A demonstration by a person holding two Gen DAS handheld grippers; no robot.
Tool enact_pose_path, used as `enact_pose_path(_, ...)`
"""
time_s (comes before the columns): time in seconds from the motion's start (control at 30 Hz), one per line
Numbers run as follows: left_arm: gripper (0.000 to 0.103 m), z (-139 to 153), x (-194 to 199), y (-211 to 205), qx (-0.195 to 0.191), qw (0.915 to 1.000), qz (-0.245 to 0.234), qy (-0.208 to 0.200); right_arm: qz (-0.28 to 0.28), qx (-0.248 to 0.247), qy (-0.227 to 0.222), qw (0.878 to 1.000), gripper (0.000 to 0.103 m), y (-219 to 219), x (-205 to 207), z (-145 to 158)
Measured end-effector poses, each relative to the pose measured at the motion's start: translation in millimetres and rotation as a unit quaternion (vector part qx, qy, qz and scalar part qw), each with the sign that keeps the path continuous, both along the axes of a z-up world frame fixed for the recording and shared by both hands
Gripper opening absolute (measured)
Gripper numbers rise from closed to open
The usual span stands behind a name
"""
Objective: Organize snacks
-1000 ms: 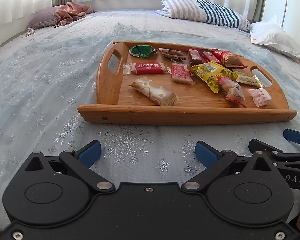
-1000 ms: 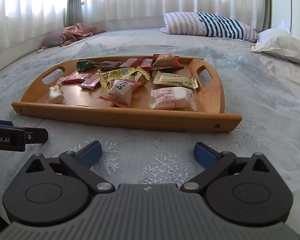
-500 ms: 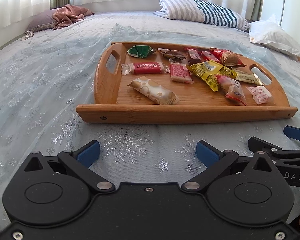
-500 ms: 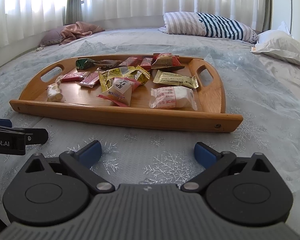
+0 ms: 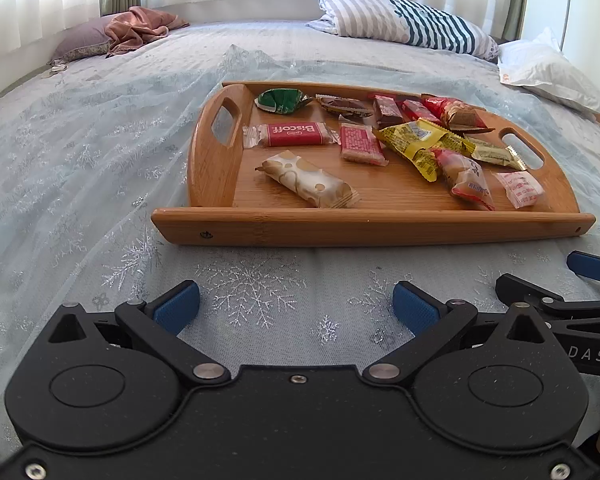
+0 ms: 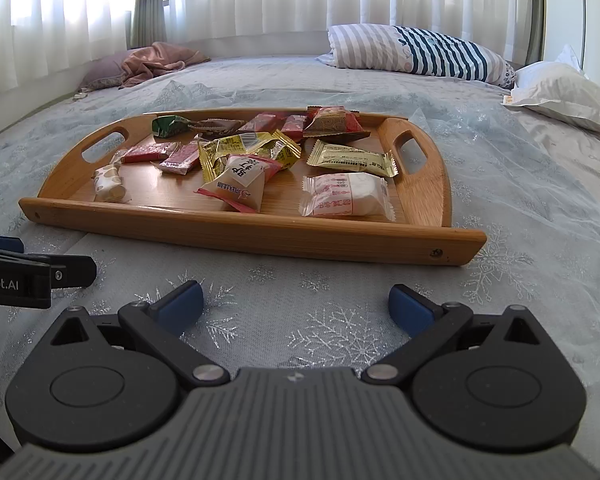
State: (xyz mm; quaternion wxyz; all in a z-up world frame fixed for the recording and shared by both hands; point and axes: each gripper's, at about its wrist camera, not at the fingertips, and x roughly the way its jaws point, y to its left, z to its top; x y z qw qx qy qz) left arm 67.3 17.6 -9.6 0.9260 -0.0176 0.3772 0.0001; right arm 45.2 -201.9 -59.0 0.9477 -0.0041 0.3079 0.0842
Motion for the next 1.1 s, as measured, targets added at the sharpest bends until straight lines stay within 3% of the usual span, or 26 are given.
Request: enact_pose_path(1.1,0.103,1.8,5.7,1.7,-0.006,0.9998,0.000,0.018,0.000,0.000,0.000,1.000,0.103,0.2,0.0,0.3)
